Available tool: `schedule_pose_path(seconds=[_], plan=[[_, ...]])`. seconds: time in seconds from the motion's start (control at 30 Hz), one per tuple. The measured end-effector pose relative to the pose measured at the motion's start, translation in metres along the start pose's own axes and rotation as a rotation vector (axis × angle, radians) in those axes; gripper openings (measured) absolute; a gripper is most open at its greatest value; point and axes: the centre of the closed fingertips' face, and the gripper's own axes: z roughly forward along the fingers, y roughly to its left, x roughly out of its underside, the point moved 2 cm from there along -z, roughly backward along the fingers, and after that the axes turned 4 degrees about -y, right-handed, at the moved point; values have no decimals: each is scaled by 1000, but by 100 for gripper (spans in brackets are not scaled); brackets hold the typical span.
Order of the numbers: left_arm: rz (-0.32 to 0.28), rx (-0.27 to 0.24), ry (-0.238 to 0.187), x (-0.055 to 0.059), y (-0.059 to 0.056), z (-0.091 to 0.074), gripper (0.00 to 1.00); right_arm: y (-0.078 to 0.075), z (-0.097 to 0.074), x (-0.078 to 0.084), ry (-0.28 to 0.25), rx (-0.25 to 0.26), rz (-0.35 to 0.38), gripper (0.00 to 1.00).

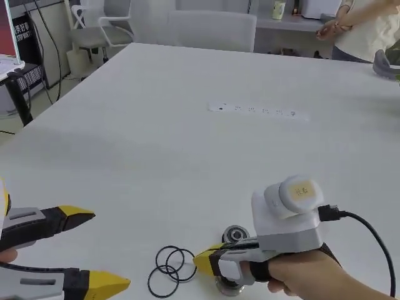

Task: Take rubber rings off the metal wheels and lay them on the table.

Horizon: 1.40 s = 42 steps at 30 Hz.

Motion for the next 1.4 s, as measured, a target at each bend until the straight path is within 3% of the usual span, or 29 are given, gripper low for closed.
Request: schedule_pose_path(seconds=[0.73,1.4], plan=[[11,-3,28,4,1,1,68,1,-4,-7,-9,0,-18,9],[8,-4,36,5,0,0,67,7,-31,-51,-123,39,-155,12]])
